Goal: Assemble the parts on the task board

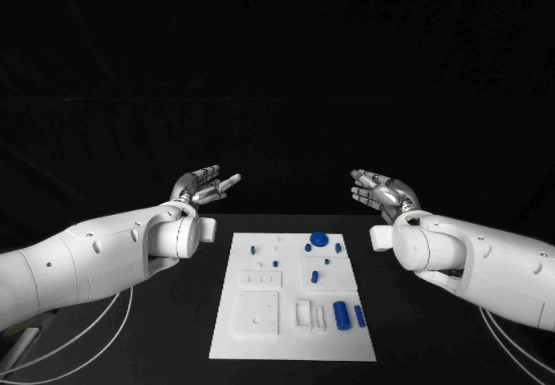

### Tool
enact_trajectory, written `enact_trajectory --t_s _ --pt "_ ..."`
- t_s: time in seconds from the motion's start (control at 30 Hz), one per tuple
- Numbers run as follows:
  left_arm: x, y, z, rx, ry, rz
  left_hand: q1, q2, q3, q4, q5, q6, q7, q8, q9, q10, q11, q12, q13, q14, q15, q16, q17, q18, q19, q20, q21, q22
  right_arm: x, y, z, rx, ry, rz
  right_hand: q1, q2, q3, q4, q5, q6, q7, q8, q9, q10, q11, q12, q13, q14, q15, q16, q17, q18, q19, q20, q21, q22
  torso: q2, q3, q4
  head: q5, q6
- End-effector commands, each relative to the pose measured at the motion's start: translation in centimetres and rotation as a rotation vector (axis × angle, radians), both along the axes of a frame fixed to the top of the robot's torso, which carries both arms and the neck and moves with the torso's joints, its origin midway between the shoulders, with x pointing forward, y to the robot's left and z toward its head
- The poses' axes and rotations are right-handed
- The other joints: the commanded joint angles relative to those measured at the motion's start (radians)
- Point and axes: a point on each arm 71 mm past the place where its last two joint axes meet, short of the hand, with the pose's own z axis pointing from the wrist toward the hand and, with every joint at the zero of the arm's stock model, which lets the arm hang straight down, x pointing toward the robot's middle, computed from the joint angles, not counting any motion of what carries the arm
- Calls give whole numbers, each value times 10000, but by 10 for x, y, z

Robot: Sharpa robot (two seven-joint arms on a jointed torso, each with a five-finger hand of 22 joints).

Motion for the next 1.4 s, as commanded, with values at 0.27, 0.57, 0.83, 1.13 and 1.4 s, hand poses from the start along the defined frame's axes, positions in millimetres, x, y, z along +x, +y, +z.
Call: enact_trajectory --t_s 0.27,0.57,0.83,1.13,1.4 --pt "8 -1 2 -184 887 -878 440 -40 12 117 43 202 49 73 20 206 45 71 26 191 28 60 25 252 275 56 72 32 14 -3 6 24 1262 2431 1086 -185 -9 -755 -239 618 444 95 45 821 23 103 55 703 39 67 40 204 930 -61 148 73 0 -3 0 1 -1" --pt "4 4 3 -17 633 -1135 529 503 360 -71 51 915 331 125 60 1482 346 123 82 2419 248 232 129 427 1263 -82 426 156 29 -10 5 -2169 207 2138 1541 -441 571 -1906 -447 3615 167 202 166 4548 -508 234 216 4997 -620 161 200 203 4983 -793 669 266 69 -2 -9 140 15" --pt "-7 -1 8 -81 361 -1917 -254 1906 -116 -2345 52 4286 582 371 238 6142 453 309 250 6532 -143 388 291 -866 2882 -1624 1460 305 37 -6 4 -5295 -888 3024 1467 -729 1204 -2391 -970 5822 -196 327 273 6365 -1127 277 231 7913 -1736 594 625 248 7507 -1921 1747 573 306 26 155 45 132" --pt "-18 -9 16 -337 247 -2812 -235 2304 -455 -2815 54 4763 555 366 257 7084 267 310 257 7035 -391 762 296 -1009 3220 -1909 1802 263 41 4 6 -9306 -2200 3352 1155 -815 992 -2857 -961 6261 -371 297 262 6846 -1436 277 232 9123 -2413 4892 3556 365 9814 -2908 4005 1837 665 130 426 -153 240" --pt "-28 -16 22 -553 199 -3258 -243 2390 -542 -2936 63 5182 565 439 275 7086 275 312 257 7005 -390 809 294 -1010 3185 -1910 1875 218 43 17 9 -12102 -3316 3262 901 -1024 1595 -3023 -1103 6205 -382 288 259 6736 -1432 269 230 8670 -2371 7131 5005 501 9780 -2885 5264 3125 895 200 576 -268 212"
